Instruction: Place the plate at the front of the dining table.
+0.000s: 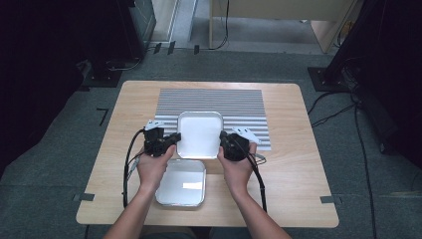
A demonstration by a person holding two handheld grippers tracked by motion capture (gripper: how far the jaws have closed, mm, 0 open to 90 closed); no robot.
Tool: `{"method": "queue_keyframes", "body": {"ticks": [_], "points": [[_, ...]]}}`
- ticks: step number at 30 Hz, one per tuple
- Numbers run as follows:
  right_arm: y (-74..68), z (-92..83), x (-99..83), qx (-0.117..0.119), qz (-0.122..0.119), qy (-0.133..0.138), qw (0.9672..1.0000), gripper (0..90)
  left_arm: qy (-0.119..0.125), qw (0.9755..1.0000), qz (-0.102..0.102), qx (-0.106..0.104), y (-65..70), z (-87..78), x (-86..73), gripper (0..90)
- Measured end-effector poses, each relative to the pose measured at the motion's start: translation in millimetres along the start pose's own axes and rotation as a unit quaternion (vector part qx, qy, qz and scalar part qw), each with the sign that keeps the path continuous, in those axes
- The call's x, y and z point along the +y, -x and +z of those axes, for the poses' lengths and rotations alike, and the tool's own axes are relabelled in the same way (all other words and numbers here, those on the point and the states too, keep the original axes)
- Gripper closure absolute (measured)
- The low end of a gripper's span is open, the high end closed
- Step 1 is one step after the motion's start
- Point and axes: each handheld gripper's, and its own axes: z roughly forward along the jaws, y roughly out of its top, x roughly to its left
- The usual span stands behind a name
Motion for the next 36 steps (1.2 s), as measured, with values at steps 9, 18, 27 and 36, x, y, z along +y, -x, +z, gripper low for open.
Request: {"method": "queue_keyframes", "body": {"ticks": [9,18,27,36], "points": [[11.8,14.7,24.9,0.0,-0.004,0.007,1.0,90.0,-0.001,1.0,0.002,-0.004,2.7,21.3,27.6,86.7],[26.1,41.7,40.7,-0.009,0.004,-0.002,1.0,90.0,-0.021,0.9997,0.009,0.008,0.3,52.9,47.5,86.8],[37.8,75.2,54.0,-0.011,-0.009,-0.024,0.9996,90.0,-0.044,0.9987,-0.027,0.003,-15.9,85.2,60.2,86.9],[51.5,111.2,55.0,-0.027,0.008,-0.056,0.998,89.7,-0.091,0.9949,-0.038,0.023,-25.5,123.4,71.2,87.7]]}}
